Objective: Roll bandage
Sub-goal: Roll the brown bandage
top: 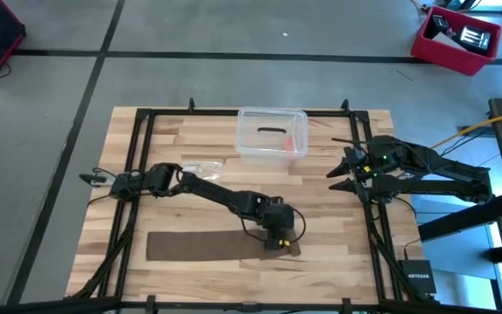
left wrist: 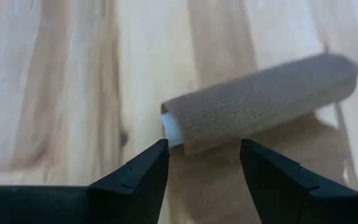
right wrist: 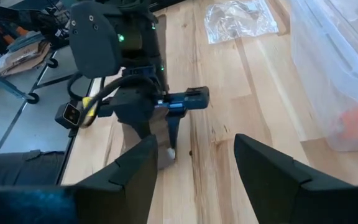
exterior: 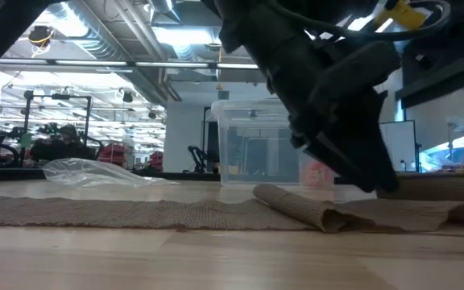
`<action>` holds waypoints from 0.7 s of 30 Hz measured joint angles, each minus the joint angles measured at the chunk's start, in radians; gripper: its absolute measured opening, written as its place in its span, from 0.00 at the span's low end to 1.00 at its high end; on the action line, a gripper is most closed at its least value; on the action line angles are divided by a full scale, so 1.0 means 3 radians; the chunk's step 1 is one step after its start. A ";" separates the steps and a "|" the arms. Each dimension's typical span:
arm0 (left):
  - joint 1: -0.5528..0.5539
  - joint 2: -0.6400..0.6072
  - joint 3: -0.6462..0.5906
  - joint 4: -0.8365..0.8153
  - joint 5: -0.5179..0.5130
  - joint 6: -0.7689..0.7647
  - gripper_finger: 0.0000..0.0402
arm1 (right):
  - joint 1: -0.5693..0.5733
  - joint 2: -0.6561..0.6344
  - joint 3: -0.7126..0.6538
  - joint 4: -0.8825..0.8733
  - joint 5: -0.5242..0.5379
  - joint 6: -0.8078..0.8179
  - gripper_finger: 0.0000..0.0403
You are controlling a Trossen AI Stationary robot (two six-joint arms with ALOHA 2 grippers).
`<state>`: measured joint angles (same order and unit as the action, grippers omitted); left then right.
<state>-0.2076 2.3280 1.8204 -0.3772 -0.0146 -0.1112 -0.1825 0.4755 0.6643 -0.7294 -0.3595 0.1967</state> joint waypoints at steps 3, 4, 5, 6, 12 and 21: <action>-0.0002 0.0000 -0.0105 0.0386 -0.0086 0.0064 0.48 | 0.0000 -0.0001 0.0000 -0.0005 0.0000 -0.0003 0.54; 0.0003 0.0000 -0.0136 0.0487 -0.0083 0.0062 0.48 | 0.0000 -0.0001 -0.0001 -0.0006 0.0000 -0.0003 0.54; 0.0007 0.0000 -0.0163 0.0572 -0.0061 0.0058 0.48 | 0.0000 0.0000 0.0000 -0.0006 0.0000 -0.0004 0.54; 0.0012 0.0000 -0.0180 0.0616 -0.0012 0.0052 0.48 | 0.0000 0.0000 0.0000 -0.0011 0.0000 -0.0004 0.54; 0.0016 0.0000 -0.0303 0.1009 0.0106 0.0066 0.48 | 0.0000 0.0000 -0.0001 -0.0021 0.0000 -0.0030 0.54; 0.0023 0.0000 -0.0415 0.1295 0.0216 0.0025 0.47 | 0.0000 0.0000 0.0000 -0.0022 0.0001 -0.0057 0.54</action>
<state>-0.2008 2.3280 1.6959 0.0113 0.0503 -0.1038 -0.1825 0.4755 0.6643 -0.7361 -0.3593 0.1795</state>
